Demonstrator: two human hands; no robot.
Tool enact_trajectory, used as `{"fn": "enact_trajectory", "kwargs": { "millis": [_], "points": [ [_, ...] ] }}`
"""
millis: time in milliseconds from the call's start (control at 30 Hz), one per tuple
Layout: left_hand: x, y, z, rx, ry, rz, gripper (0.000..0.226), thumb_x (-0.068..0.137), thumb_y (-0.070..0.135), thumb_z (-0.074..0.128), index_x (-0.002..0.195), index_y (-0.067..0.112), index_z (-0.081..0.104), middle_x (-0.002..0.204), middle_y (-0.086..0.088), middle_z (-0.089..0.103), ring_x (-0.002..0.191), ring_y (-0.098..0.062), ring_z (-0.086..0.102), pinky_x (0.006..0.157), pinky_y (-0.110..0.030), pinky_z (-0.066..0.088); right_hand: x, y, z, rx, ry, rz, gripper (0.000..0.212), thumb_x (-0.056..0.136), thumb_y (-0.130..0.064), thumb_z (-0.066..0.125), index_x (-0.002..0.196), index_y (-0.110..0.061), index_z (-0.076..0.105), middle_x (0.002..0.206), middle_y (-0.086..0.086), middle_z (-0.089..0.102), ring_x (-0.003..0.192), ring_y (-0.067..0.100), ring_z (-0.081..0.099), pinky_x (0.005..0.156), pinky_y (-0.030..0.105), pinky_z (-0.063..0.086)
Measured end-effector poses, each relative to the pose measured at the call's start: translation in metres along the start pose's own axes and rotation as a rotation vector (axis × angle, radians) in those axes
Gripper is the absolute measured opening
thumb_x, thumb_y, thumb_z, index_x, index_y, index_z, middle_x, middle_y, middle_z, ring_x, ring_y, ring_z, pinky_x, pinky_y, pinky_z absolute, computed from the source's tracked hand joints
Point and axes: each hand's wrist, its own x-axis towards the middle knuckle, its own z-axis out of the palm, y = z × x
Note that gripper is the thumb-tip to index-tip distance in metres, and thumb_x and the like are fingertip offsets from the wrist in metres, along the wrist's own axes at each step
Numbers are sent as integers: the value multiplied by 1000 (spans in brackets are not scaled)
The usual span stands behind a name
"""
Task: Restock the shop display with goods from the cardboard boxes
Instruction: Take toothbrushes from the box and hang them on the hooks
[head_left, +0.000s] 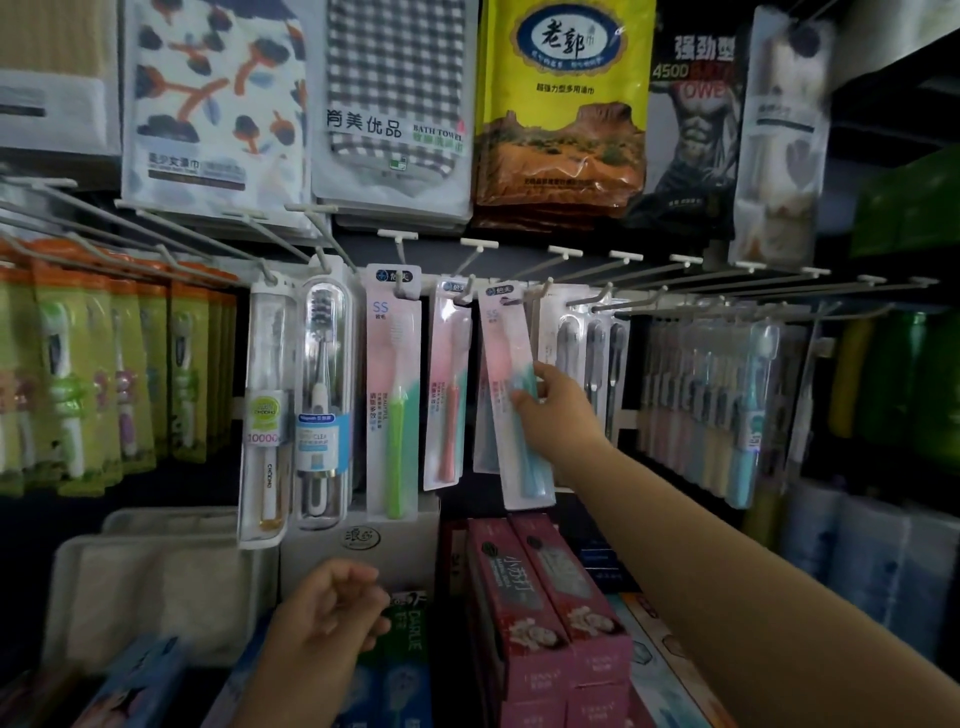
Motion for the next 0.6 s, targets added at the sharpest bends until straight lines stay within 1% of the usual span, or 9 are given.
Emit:
{"fn": "enact_trajectory", "kwargs": {
  "millis": [67, 133, 267, 333, 400, 433, 467, 533, 600],
  "points": [
    [0, -1, -5, -3, 4, -3, 9, 88, -7, 57, 85, 2, 60, 84, -23, 65, 71, -29, 61, 66, -35, 48, 7, -2, 5, 49, 19, 36, 54, 101, -21, 47, 150, -17, 27, 149, 7, 40, 119, 25, 53, 89, 33, 50],
    [0, -3, -10, -6, 11, -2, 11, 88, -9, 56, 84, 1, 60, 82, -23, 64, 70, -29, 60, 65, -35, 47, 13, -1, 11, 104, 41, 79, 52, 101, -19, 46, 150, -17, 27, 148, 7, 41, 108, 21, 54, 80, 27, 48],
    [-2, -3, -15, 5, 29, 14, 14, 87, -12, 54, 82, 1, 58, 81, -26, 63, 67, -29, 58, 62, -36, 46, 21, 4, 23, 218, 112, 129, 46, 100, -19, 49, 144, -16, 38, 136, 6, 53, 95, 18, 55, 82, 30, 49],
    [-3, -3, -16, 2, 37, 16, 15, 87, -13, 53, 82, 0, 58, 78, -25, 62, 66, -30, 57, 61, -36, 45, 23, 6, 27, 227, 131, 154, 45, 99, -24, 51, 142, -14, 40, 134, 7, 54, 99, 21, 58, 83, 33, 49],
    [-4, -3, -18, 6, 39, 21, 14, 87, -13, 53, 82, 0, 58, 73, -21, 64, 66, -30, 58, 61, -36, 45, 23, 13, 31, 188, 127, 206, 47, 99, -30, 50, 141, -11, 41, 134, 9, 54, 113, 27, 57, 92, 35, 47],
    [-5, -3, -19, 9, 39, 24, 14, 88, -12, 53, 83, 0, 59, 71, -19, 65, 66, -30, 58, 61, -36, 45, 22, 18, 33, 163, 119, 243, 48, 99, -31, 49, 141, -10, 40, 134, 10, 54, 117, 28, 55, 95, 36, 45],
    [-6, -4, -19, 12, 40, 26, 14, 88, -11, 53, 84, 0, 59, 70, -18, 66, 66, -30, 59, 61, -36, 45, 20, 22, 35, 142, 106, 285, 48, 99, -31, 48, 141, -8, 40, 134, 11, 53, 116, 28, 55, 95, 35, 45],
    [-8, -5, -20, 12, 49, 30, 12, 88, -10, 54, 84, 0, 59, 74, -20, 65, 67, -30, 59, 62, -36, 46, 13, 32, 36, 108, 61, 348, 44, 98, -26, 48, 137, -5, 46, 128, 13, 57, 104, 25, 58, 86, 32, 46],
    [-11, -6, -20, 11, 51, 32, 11, 89, -8, 54, 85, 0, 60, 77, -21, 66, 69, -29, 60, 64, -37, 47, 1, 40, 34, 66, 31, 347, 39, 97, -21, 49, 132, -5, 50, 111, 9, 60, 85, 20, 58, 72, 28, 46]
  ]
}}
